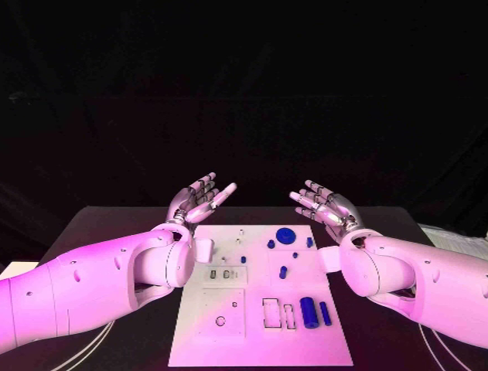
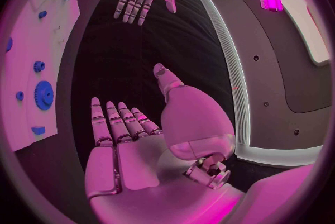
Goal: Assemble the parts on the task board
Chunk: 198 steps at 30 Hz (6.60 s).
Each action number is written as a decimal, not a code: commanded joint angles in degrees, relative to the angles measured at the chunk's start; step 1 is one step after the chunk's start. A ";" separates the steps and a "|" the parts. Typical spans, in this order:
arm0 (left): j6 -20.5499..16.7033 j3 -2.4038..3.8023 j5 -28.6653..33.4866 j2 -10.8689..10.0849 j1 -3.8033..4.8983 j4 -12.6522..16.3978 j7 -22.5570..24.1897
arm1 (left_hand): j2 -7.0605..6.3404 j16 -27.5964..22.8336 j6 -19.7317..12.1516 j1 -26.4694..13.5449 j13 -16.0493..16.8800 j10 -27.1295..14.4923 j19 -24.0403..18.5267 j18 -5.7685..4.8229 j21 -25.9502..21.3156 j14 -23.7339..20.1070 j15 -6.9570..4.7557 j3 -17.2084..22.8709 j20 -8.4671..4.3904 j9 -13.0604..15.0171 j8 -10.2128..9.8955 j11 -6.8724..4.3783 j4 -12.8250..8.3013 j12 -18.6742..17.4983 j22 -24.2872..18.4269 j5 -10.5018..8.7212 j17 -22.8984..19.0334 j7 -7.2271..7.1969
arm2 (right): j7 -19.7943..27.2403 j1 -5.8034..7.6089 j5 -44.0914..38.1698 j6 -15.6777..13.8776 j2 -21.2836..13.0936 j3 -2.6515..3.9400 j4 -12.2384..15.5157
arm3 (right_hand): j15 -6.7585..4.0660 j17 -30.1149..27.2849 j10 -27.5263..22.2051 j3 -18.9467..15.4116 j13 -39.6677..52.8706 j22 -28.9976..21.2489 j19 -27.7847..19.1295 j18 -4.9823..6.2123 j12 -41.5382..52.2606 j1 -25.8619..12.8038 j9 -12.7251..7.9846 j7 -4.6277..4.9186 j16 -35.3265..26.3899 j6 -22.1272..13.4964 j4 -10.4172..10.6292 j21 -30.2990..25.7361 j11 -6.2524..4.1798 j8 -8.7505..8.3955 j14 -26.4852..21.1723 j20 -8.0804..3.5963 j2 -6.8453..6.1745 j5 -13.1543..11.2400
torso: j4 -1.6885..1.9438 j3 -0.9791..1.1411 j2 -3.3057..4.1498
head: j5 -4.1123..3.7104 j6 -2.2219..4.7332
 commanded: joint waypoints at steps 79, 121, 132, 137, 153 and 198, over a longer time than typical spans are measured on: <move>16.43 0.89 -1.23 -17.20 4.37 20.91 -3.98 | 11.51 26.53 41.03 5.96 4.32 52.56 59.11 3.14 24.43 55.25 -9.11 -0.15 -7.16 2.44 2.45 -5.51 -4.63 2.52 9.89 -1.08 26.09 2.95 | -28.24 9.79 -97.02 22.06 3.92 1.04 -5.42 | -13.00 42.31 52.02 14.59 2.07 49.57 55.97 3.30 2.12 5.80 2.95 -0.62 51.80 52.46 1.35 65.28 -8.73 2.61 67.28 -11.69 -11.18 -1.79 | 2.18 -0.36 13.40 | -1.83 3.74; 16.69 0.89 -1.21 -17.84 4.63 20.89 -4.30 | 11.71 26.74 40.90 6.01 4.32 52.38 58.98 3.13 24.54 54.95 -9.04 -0.13 -7.11 2.42 2.33 -5.44 -4.71 2.39 9.96 -1.06 26.43 3.02 | -28.98 9.73 -99.17 16.00 4.60 1.18 -4.91 | -13.67 46.01 55.67 21.90 2.16 54.31 55.49 2.85 2.27 11.74 4.14 -1.11 55.47 56.33 1.82 69.62 -9.60 3.15 67.10 -12.15 -8.96 -5.62 | 2.35 -0.48 14.66 | -1.69 3.56; 16.68 0.89 -0.75 -17.61 4.64 20.67 -4.31 | 11.83 26.83 40.86 6.10 4.33 52.31 58.92 3.13 24.59 54.82 -9.03 -0.07 -7.09 2.42 2.29 -5.42 -4.77 2.35 9.99 -1.05 26.57 3.03 | -30.65 10.14 -98.78 9.34 6.46 1.73 -5.95 | -13.50 46.08 55.12 22.74 2.00 54.53 55.36 2.82 2.02 11.73 4.17 -0.87 55.54 56.00 1.72 69.87 -9.34 2.81 66.98 -12.05 -9.35 -5.55 | 2.82 -0.50 14.91 | -1.58 4.21; 16.62 0.89 -0.70 -17.62 4.64 20.62 -4.31 | 11.85 26.88 40.81 6.16 4.33 52.26 58.89 3.14 24.62 54.76 -9.02 -0.06 -7.09 2.41 2.26 -5.41 -4.83 2.33 10.01 -1.06 26.65 3.05 | -31.27 10.31 -98.93 6.99 8.28 1.78 -7.39 | -13.46 46.19 55.03 22.96 1.98 54.61 55.34 2.82 2.01 11.69 4.19 -0.80 55.64 55.96 1.73 69.95 -9.29 2.75 66.97 -12.02 -9.43 -5.57 | 3.05 -0.63 15.05 | -1.71 4.10; 16.63 0.89 -0.68 -17.67 4.90 20.65 -4.36 | 11.86 26.94 40.75 6.21 4.33 52.20 58.86 3.14 24.65 54.69 -9.01 -0.06 -7.07 2.40 2.22 -5.39 -4.88 2.30 10.03 -1.06 26.74 3.06 | -30.22 10.44 -98.48 8.25 13.18 1.78 -11.42 | -13.38 46.49 54.92 23.18 1.97 54.82 55.33 2.78 2.03 11.43 4.23 -0.71 55.90 55.90 1.86 70.13 -9.19 2.67 67.00 -11.95 -9.64 -5.63 | 3.75 -0.89 16.21 | -2.00 4.78; 16.70 0.89 -0.68 -17.70 5.14 19.92 -4.42 | 11.90 27.00 40.69 6.26 4.33 52.12 58.80 3.14 24.68 54.58 -8.99 -0.06 -7.06 2.39 2.19 -5.37 -4.93 2.27 10.05 -1.07 26.85 3.06 | -31.15 10.35 -99.22 8.53 14.59 1.51 -13.32 | -11.05 38.37 44.03 19.41 1.91 48.05 50.20 4.10 2.68 9.59 2.67 0.69 48.27 48.03 6.07 65.87 -6.86 2.48 65.32 -10.11 -13.77 -10.23 | 3.68 -0.93 16.59 | -1.89 4.39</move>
